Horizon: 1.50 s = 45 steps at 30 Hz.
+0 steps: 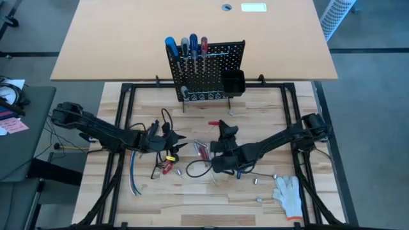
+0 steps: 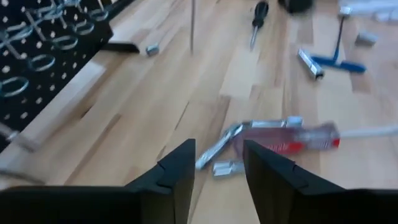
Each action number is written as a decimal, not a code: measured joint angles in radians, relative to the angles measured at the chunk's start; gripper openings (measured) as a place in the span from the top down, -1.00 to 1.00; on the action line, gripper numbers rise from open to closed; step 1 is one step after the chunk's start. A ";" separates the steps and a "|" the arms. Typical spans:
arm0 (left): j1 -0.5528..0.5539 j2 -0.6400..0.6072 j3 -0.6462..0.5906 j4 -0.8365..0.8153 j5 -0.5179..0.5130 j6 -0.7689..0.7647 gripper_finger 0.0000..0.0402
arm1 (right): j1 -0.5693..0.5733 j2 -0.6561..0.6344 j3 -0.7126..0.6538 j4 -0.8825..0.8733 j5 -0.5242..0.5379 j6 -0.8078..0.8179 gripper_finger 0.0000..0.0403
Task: Hang tools onto peg board
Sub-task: Hang the allen wrench on the pegboard
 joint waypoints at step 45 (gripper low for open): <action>-0.089 0.063 0.000 -0.068 -0.049 0.012 0.32 | -0.276 0.002 -0.049 -1.177 0.028 1.453 0.52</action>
